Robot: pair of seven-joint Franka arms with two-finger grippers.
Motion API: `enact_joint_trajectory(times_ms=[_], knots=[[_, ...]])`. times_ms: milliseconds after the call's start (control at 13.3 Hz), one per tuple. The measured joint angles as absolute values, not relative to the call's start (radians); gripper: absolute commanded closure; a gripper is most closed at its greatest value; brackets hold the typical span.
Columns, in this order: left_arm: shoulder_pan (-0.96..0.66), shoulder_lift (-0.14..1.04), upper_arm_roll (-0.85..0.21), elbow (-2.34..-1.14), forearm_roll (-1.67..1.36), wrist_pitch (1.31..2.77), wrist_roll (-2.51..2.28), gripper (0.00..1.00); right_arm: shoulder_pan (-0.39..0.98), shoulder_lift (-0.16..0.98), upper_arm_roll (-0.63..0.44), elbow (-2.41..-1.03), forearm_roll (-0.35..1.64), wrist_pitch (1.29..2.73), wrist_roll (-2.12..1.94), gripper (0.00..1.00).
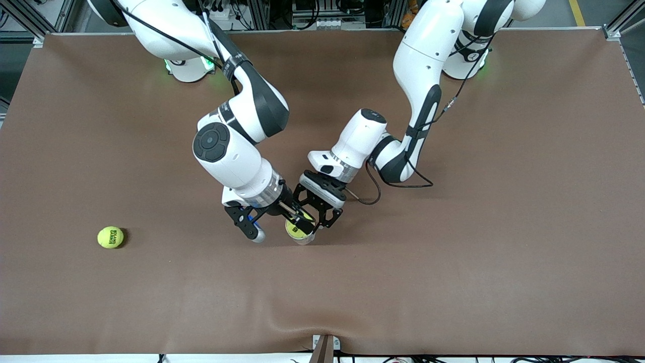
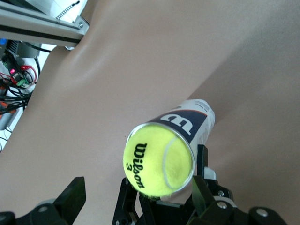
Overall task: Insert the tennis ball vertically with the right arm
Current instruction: 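Open the right gripper to drop the ball into the tube, then grasp the second yellow tennis ball with the right gripper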
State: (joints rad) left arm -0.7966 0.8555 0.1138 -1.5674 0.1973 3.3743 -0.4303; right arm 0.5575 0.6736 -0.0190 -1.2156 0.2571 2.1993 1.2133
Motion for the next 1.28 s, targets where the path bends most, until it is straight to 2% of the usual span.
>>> enact_joint_trajectory(times_ms=[226,452,602,753,1054,1280], knots=[[-0.797,0.856,0.114,-1.567,0.197,3.374,-0.430,0.24,0.519,0.662,-0.033,-1.199,0.255,2.092,1.121,0.00],[-0.797,0.856,0.114,-1.567,0.197,3.374,-0.430,0.24,0.412,0.610,-0.041,-1.178,0.249,1.891,0.826,0.00],[-0.797,0.856,0.114,-1.567,0.197,3.374,-0.430,0.24,0.335,0.575,-0.059,-1.178,0.200,1.748,0.604,0.00],[-0.797,0.857,0.114,-1.566,0.197,3.374,-0.430,0.22,0.266,0.564,-0.066,-1.195,0.114,1.683,0.392,0.00],[-0.798,0.857,0.115,-1.566,0.197,3.374,-0.430,0.22,0.119,0.561,-0.074,-1.314,0.062,1.734,0.020,0.00],[-0.798,0.858,0.115,-1.566,0.197,3.374,-0.430,0.22,0.050,0.560,-0.074,-1.437,0.060,1.886,-0.148,0.00]])
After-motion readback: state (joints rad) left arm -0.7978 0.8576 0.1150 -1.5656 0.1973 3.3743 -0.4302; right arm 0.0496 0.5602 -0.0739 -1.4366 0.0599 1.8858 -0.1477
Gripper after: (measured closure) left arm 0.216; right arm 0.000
